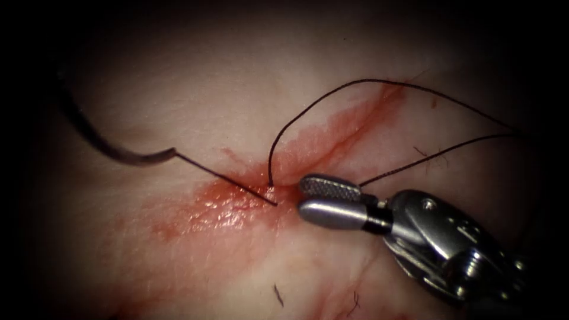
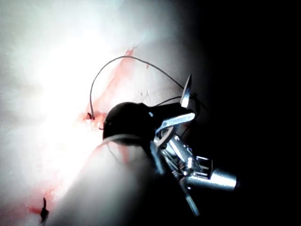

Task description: Wound Closure

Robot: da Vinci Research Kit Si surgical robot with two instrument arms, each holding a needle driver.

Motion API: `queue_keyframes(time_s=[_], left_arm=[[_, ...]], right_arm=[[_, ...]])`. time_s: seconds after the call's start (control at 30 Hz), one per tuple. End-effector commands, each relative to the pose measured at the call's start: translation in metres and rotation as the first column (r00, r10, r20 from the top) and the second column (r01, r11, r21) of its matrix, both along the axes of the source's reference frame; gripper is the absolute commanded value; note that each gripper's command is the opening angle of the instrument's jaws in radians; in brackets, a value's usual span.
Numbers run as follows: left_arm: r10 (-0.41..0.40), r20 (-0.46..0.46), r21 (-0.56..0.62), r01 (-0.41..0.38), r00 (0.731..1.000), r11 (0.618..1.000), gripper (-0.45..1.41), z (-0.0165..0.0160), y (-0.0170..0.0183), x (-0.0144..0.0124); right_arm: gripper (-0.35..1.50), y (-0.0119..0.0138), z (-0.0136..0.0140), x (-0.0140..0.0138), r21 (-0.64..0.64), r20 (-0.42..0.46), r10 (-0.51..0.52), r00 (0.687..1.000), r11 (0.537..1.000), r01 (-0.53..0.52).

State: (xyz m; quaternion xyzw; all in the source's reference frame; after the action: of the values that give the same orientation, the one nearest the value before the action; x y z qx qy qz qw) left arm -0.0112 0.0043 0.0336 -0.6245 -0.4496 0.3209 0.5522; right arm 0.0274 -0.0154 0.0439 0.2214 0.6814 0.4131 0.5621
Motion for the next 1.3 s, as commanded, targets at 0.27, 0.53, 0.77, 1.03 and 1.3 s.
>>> queue_keyframes(time_s=[0.27,0.53,0.77,1.03,1.3], left_arm=[[0.192,0.042,0.152,-0.197,0.980,0.969,-0.45,0.0053,-0.0059,-0.0045],[0.327,0.008,0.197,-0.322,0.945,0.926,-0.45,0.0110,-0.0095,-0.0060],[0.334,0.013,0.196,-0.330,0.942,0.923,-0.45,0.0112,-0.0093,-0.0059],[0.335,0.013,0.196,-0.331,0.942,0.923,-0.45,0.0113,-0.0091,-0.0058],[0.338,0.012,0.197,-0.334,0.941,0.922,-0.45,0.0113,-0.0091,-0.0058]], right_arm=[[-0.35,0.0038,0.0064,-0.0006,-0.060,0.088,0.129,0.988,0.991,-0.124],[-0.35,0.0015,0.0104,-0.0005,-0.097,0.189,-0.071,0.979,0.991,0.091],[-0.35,-0.0011,0.0110,0.0006,-0.139,0.219,-0.177,0.960,0.968,0.210],[-0.35,-0.0040,0.0105,0.0021,-0.165,0.171,-0.305,0.937,0.929,0.332],[-0.35,-0.0070,0.0086,0.0032,-0.204,0.104,-0.459,0.882,0.858,0.471]])
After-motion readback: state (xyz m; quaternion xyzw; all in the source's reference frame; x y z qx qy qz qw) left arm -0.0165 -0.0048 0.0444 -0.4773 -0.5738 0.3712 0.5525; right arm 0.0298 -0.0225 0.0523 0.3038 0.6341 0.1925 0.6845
